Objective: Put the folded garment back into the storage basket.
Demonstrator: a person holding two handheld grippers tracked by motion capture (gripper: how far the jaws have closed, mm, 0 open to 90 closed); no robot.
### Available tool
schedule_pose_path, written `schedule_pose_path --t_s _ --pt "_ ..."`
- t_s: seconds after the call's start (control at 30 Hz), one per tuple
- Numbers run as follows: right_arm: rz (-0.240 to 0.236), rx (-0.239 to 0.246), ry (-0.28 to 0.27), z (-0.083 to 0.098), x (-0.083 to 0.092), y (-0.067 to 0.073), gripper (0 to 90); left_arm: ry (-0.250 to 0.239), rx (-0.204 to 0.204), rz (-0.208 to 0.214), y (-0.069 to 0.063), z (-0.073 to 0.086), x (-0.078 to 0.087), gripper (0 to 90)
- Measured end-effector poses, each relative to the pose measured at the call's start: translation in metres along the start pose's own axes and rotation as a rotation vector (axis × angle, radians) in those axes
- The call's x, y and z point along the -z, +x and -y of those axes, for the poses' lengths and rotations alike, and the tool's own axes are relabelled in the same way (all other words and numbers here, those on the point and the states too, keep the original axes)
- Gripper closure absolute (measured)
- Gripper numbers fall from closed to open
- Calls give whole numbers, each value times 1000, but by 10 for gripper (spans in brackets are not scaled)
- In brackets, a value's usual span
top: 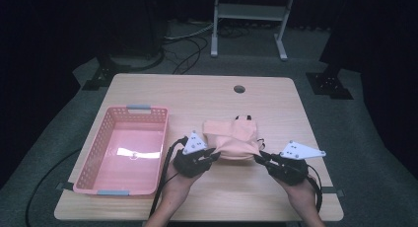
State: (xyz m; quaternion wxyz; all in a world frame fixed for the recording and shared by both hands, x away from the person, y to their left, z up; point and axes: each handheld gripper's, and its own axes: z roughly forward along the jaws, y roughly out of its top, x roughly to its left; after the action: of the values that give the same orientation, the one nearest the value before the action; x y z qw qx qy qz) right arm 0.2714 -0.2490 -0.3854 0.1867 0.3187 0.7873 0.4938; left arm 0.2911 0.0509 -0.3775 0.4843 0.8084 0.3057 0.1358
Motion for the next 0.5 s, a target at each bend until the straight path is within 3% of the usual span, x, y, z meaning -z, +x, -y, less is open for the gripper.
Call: schedule_pose_path --t_s 0.5 --pt "24 10 -53 -30 -3 -10 798 -15 1 -16 20 -37 6 785"
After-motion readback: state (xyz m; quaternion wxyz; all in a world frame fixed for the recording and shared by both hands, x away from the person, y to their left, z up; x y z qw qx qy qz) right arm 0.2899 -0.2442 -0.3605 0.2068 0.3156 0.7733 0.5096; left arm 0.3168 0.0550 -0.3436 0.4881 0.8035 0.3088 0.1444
